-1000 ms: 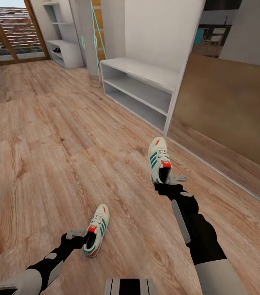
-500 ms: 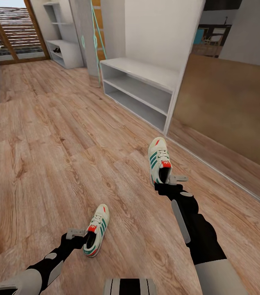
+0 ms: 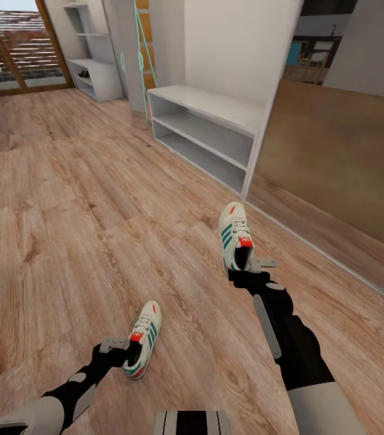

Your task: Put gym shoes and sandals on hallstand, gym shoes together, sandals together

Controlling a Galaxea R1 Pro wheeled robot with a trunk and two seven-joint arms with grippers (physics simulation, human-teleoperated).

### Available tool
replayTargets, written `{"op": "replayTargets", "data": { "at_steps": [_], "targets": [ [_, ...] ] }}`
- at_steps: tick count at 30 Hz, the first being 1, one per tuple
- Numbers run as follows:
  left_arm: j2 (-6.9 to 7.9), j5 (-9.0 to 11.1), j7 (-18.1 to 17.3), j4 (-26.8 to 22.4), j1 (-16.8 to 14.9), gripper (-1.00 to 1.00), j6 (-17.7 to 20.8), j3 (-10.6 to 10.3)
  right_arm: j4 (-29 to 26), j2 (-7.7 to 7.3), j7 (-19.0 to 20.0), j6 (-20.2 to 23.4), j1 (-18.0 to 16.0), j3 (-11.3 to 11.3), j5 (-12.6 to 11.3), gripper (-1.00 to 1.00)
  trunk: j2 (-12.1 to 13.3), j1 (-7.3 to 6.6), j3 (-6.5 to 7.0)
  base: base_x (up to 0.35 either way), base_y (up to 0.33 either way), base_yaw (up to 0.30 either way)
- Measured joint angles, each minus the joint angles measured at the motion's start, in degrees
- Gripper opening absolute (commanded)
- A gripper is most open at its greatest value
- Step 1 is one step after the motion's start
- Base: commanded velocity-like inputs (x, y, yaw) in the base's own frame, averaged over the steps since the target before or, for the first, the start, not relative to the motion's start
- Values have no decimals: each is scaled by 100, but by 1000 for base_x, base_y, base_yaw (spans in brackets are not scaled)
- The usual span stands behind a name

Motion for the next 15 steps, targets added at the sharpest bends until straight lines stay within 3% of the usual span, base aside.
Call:
{"op": "replayTargets", "data": {
  "at_steps": [8, 15],
  "targets": [
    [-3, 0, 0, 0, -1, 100, 0, 1, -1, -1, 0, 6, 1, -4, -1, -100, 0, 0, 7, 0, 0, -177],
    [-2, 0, 0, -2, 0, 100, 0, 0, 4, 0, 0, 2, 0, 0, 1, -100, 0, 0, 10, 0, 0, -42]
  ]
}}
